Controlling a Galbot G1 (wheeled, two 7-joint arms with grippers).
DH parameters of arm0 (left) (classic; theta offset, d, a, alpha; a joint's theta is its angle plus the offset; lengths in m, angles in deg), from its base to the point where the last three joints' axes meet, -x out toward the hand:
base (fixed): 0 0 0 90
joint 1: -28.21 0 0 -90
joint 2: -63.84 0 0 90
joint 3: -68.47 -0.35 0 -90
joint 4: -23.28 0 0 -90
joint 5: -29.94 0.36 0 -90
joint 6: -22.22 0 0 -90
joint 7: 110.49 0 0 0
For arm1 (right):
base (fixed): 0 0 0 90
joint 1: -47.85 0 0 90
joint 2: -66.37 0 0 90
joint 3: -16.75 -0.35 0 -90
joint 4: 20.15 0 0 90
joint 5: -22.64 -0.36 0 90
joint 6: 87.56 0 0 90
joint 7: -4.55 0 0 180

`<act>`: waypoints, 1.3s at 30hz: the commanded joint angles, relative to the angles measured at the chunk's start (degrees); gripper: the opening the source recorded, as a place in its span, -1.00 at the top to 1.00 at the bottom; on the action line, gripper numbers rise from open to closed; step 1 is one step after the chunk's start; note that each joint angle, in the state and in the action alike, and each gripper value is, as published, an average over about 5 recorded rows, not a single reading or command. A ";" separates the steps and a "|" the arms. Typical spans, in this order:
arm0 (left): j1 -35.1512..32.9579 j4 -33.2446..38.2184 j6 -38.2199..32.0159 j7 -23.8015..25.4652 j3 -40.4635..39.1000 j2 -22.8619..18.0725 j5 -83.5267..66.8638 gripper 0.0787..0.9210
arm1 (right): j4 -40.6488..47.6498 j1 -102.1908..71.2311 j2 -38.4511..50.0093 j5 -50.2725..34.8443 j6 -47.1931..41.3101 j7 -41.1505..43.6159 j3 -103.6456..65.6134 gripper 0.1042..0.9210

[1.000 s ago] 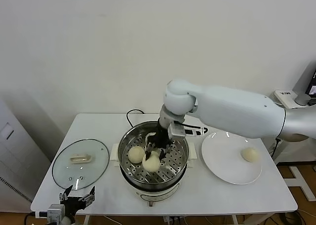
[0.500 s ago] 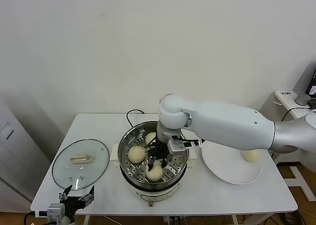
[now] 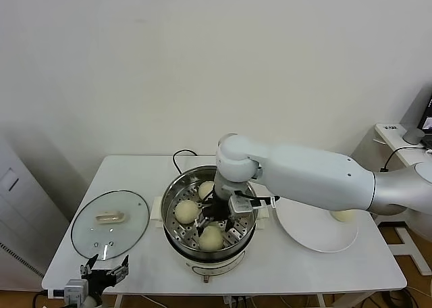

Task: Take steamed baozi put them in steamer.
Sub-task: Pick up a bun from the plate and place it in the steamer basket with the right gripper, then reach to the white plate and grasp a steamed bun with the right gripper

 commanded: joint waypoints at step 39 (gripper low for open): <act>-0.68 0.94 0.22 -0.09 1.12 1.11 -0.15 -0.77 | 50.60 -14.26 17.77 5.86 -15.94 6.32 -23.81 -0.76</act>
